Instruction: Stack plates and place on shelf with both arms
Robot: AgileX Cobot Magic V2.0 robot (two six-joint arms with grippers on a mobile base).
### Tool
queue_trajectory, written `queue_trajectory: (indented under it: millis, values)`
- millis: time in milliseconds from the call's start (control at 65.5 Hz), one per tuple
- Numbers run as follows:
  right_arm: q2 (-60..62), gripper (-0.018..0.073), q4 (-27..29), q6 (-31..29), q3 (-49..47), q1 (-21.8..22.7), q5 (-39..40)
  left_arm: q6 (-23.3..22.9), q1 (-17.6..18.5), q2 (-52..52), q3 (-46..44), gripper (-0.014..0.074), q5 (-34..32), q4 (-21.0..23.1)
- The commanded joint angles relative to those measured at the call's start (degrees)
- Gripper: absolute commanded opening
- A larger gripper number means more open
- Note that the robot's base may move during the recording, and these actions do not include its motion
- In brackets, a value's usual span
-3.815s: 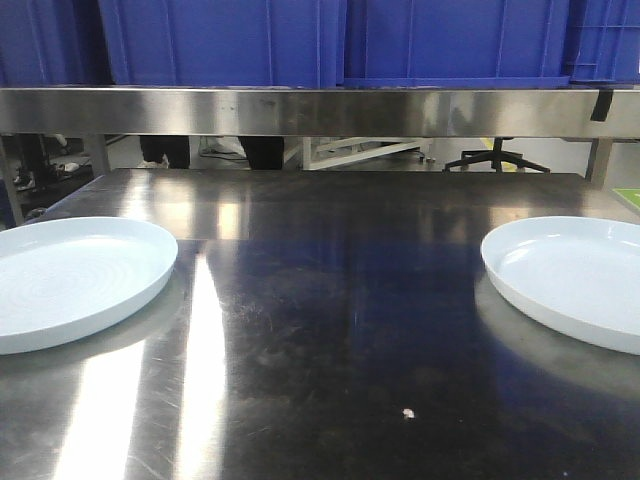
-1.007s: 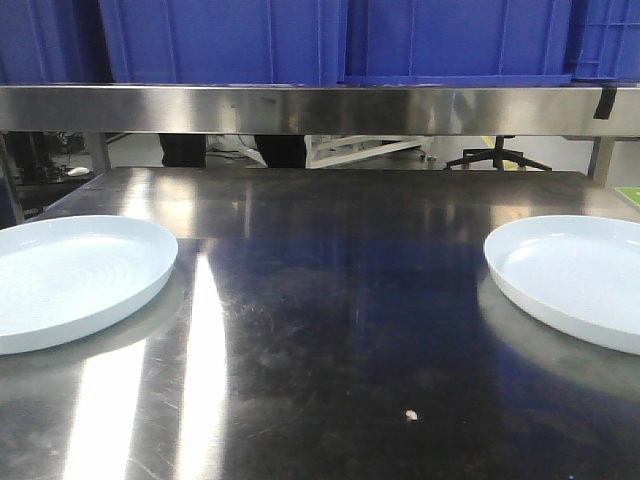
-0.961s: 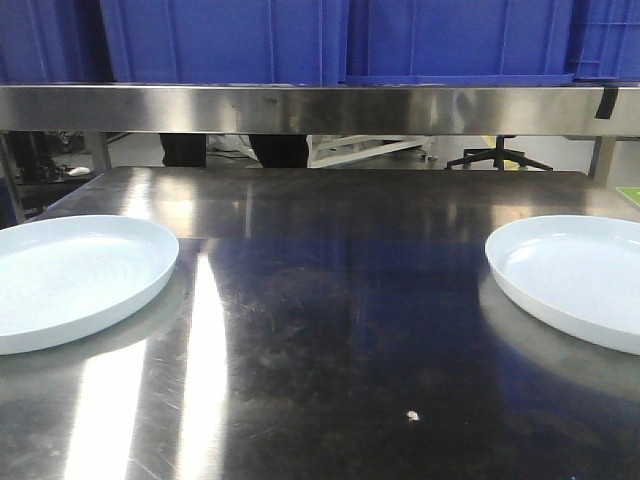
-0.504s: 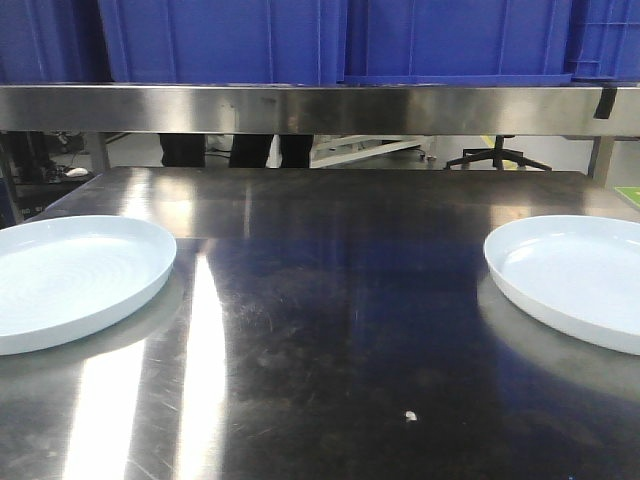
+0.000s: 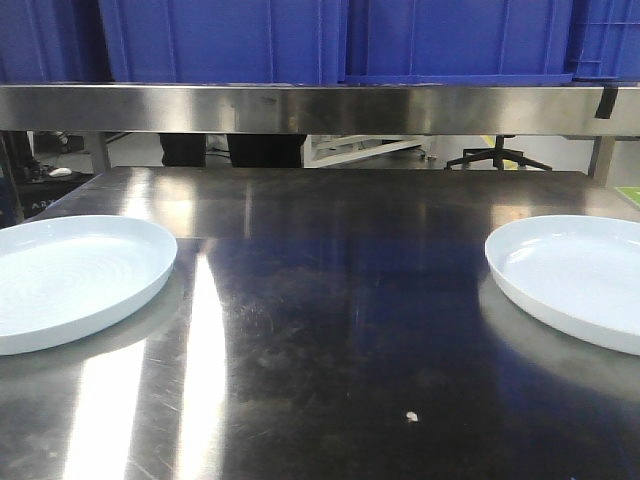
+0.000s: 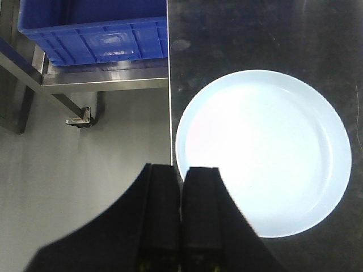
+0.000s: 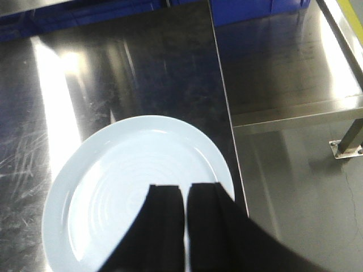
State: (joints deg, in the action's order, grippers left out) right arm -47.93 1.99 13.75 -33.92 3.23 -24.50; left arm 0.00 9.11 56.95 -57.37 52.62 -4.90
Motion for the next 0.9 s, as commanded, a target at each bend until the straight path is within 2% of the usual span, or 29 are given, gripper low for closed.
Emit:
queue_trajectory:
  millis: [0,31,46,168,229,336,504,671,809,885]
  values:
    - [-1.2,0.0528,-0.7,-1.3,-2.3,-0.1,5.9,0.3,0.5,-0.4,-1.9,0.0111,-3.7,0.2]
    - [-1.5,0.0638,-0.9,-1.3,-2.2,0.2,6.3,0.3,0.5,-0.4,-1.9,0.0137,-3.7,0.0]
    - [-1.7,0.065,-1.0,-1.3,-2.2,0.2,6.3,0.3,0.5,-0.4,-1.9,0.015,-3.7,0.0]
    - [-2.7,0.0589,-1.1,-1.3,-2.2,0.2,7.0,0.0,0.5,0.2,-1.9,0.0329,-3.7,0.0]
    - [-3.1,0.0586,-1.1,-1.3,-2.2,0.2,7.6,0.0,0.5,1.3,-1.9,0.0453,-3.9,0.5]
    - [-3.8,0.0586,-1.1,-1.3,-2.2,0.2,8.3,-1.2,0.5,3.7,-1.9,0.0578,-4.5,0.5]
    - [-4.1,0.0586,-1.1,-1.3,-2.2,0.2,8.4,-5.7,0.5,9.3,-1.9,0.0586,-7.0,-1.8]
    - [-4.1,0.0586,-1.1,-1.3,-2.2,0.2,8.0,-6.1,0.5,15.2,-1.9,0.0586,-7.7,-4.3]
    - [-4.1,0.0586,-1.1,-1.3,-2.1,0.2,7.9,-11.8,0.5,20.0,-1.9,0.0586,-9.0,-7.1]
    - [-4.1,0.0586,-1.1,-1.3,-2.1,0.2,7.9,-12.3,0.5,22.3,-1.9,0.0586,-11.1,-7.2]
